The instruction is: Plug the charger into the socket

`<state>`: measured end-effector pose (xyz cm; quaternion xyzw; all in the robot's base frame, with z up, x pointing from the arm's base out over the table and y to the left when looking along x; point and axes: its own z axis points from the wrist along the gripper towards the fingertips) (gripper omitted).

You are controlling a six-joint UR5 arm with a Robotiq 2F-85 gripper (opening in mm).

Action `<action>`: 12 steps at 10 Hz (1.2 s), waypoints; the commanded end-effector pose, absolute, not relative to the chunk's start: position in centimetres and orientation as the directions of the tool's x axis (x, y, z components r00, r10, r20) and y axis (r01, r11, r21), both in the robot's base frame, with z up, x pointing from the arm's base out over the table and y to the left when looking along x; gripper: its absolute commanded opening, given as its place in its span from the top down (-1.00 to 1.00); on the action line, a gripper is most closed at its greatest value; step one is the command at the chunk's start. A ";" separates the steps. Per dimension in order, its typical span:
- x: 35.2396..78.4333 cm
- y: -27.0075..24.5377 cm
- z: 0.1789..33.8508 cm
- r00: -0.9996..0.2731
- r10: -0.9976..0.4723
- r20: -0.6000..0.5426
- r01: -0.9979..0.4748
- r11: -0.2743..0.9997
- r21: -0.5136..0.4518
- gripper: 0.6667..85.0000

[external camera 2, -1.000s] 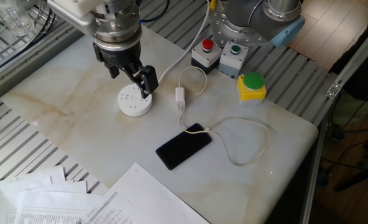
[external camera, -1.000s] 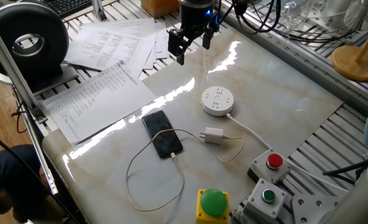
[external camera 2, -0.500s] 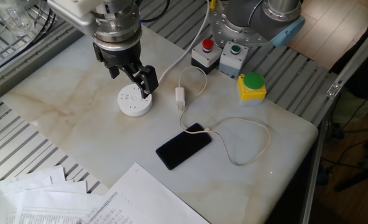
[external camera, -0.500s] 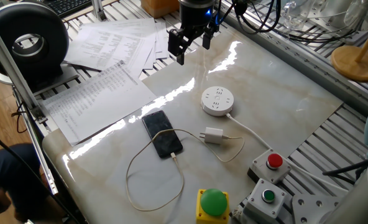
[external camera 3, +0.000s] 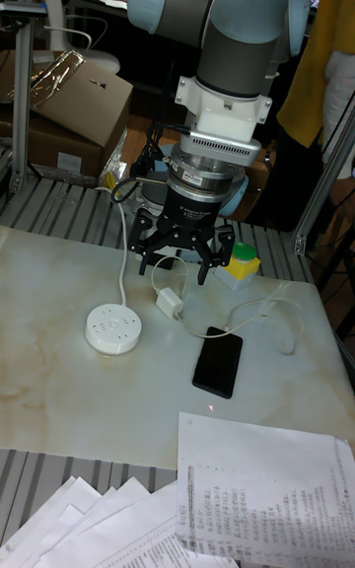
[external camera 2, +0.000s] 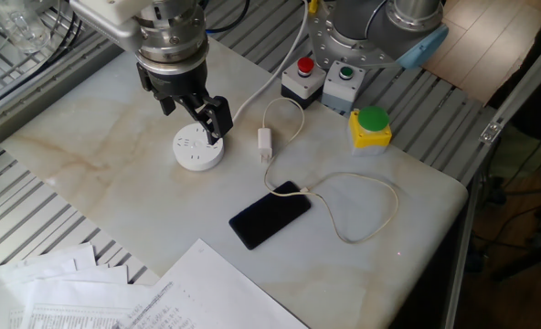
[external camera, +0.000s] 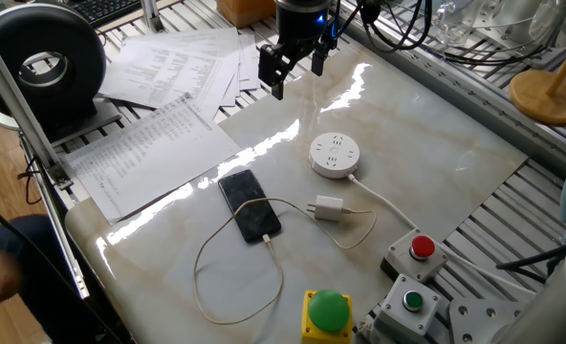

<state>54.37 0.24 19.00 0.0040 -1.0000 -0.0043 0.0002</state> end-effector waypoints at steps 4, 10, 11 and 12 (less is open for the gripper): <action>57.5 -0.8 19.1 -0.948 -0.300 -0.102 -0.293 0.953 -0.081 0.99; 57.5 -0.9 19.1 -0.948 -0.302 -0.102 -0.294 0.952 -0.084 0.99; 57.6 -0.9 19.0 -0.948 -0.302 -0.104 -0.294 0.952 -0.085 0.99; 57.6 -0.9 19.0 -0.948 -0.302 -0.104 -0.294 0.952 -0.085 0.99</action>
